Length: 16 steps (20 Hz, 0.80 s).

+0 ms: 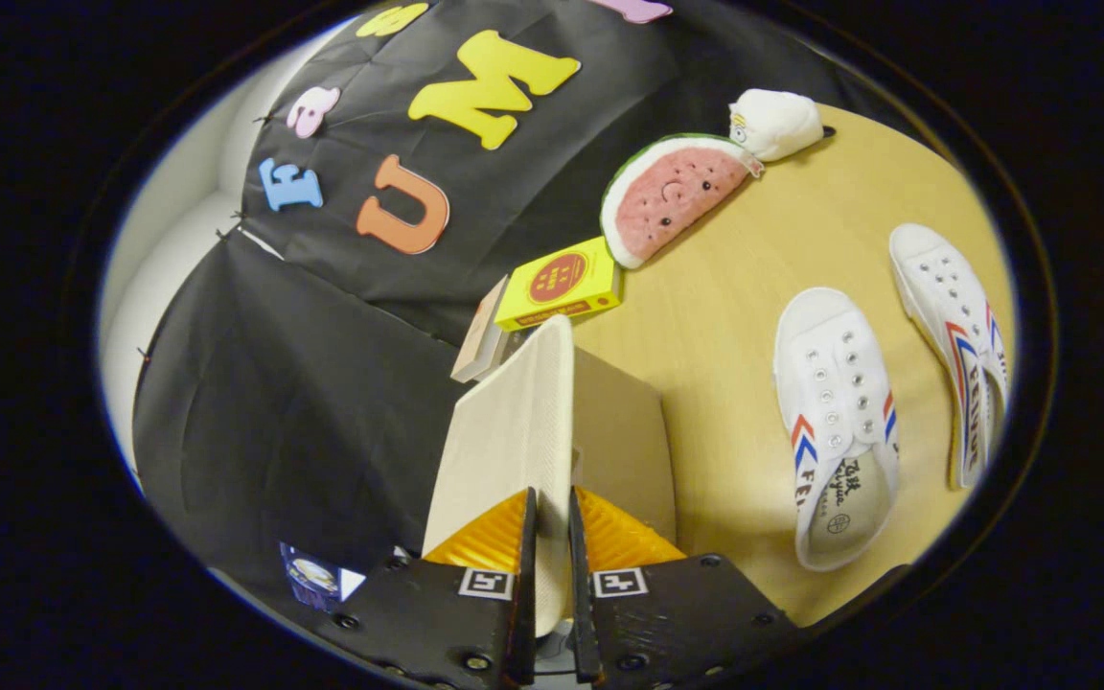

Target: Open the storage box then place both shoes into the box .Put the left shoe in first, then the right shoe, with the right side of both shoes facing outward in a uniform manner.

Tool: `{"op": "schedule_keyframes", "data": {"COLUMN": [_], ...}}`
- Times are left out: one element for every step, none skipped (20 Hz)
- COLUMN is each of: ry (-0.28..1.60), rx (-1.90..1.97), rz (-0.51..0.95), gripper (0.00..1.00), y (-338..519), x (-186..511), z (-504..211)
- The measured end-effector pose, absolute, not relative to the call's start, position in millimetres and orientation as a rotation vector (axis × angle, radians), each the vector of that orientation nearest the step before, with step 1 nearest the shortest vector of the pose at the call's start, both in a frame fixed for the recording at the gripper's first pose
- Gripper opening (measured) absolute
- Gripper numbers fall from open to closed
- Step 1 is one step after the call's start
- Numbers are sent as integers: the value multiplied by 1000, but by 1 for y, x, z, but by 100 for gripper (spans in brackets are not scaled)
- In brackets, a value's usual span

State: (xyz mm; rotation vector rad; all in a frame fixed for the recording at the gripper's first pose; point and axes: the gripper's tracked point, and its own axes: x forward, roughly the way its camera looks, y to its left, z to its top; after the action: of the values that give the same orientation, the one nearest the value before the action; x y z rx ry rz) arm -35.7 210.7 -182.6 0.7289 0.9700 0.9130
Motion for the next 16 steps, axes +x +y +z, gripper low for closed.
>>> {"op": "schedule_keyframes", "data": {"ry": [950,959,949,934,916,899,877,858,841,823,802,781,754,730,711,698], "rx": [750,726,704,688,677,670,666,659,648,636,627,616,601,591,572,551], "rz": [929,924,931,933,939,941,948,952,953,956,958,958,959,959,957,947], "gripper": [15,8,0,0,0,0,0,0,0,0,0,0,0,0,0,0], "y": [211,210,214,211,212,211,213,215,218,224,229,236,245,253,264,274], "x": [-40,-33,-38,-39,-40,-41,-43,-47,-51,-55,-59,-64,-68,-73,-77,-81], "z": [-175,-167,-165,-155,-145,-135,-120,-107,-94,-81,-67,-55,-42,-30,-21,-12]}}
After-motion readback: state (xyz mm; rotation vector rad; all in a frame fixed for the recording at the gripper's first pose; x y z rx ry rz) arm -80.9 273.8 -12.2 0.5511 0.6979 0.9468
